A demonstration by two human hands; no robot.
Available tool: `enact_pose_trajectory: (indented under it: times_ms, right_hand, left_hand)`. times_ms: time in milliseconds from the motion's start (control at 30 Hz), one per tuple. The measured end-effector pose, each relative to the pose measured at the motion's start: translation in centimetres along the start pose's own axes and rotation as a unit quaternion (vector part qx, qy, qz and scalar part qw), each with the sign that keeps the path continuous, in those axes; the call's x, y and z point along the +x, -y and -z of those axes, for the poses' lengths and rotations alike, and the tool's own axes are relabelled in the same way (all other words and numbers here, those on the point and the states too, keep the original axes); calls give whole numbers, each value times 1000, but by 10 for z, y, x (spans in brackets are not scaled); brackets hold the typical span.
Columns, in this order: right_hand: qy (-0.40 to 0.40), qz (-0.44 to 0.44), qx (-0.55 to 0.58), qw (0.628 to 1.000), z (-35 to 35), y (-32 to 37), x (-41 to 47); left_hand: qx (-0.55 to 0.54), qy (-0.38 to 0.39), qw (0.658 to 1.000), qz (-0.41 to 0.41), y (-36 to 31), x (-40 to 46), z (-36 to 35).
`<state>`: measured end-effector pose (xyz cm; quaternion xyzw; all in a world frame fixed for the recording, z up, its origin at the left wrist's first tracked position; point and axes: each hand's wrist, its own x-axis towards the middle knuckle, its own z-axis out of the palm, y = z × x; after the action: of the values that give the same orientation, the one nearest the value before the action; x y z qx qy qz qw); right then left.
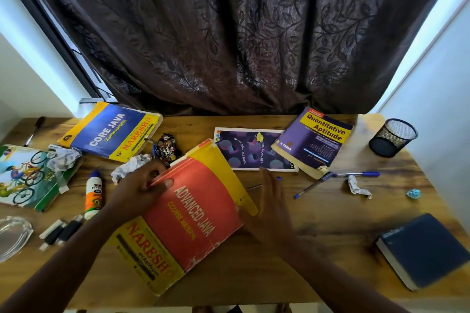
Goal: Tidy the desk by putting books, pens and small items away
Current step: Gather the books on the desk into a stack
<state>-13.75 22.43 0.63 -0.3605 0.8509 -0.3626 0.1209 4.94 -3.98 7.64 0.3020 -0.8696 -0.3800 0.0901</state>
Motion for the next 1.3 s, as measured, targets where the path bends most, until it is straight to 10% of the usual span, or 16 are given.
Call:
enact_pose_trajectory:
  times_ms: [400, 867, 1300]
  right_hand:
    - [62, -237, 533, 810, 48, -20, -19]
    - [12, -275, 287, 917, 135, -81, -38]
    - [98, -373, 209, 899, 144, -109, -77]
  left_hand:
    - [-366, -35, 924, 102, -71, 0, -85]
    - [-346, 81, 907, 225, -120, -45, -192]
    - [-220, 223, 909, 274, -110, -61, -231]
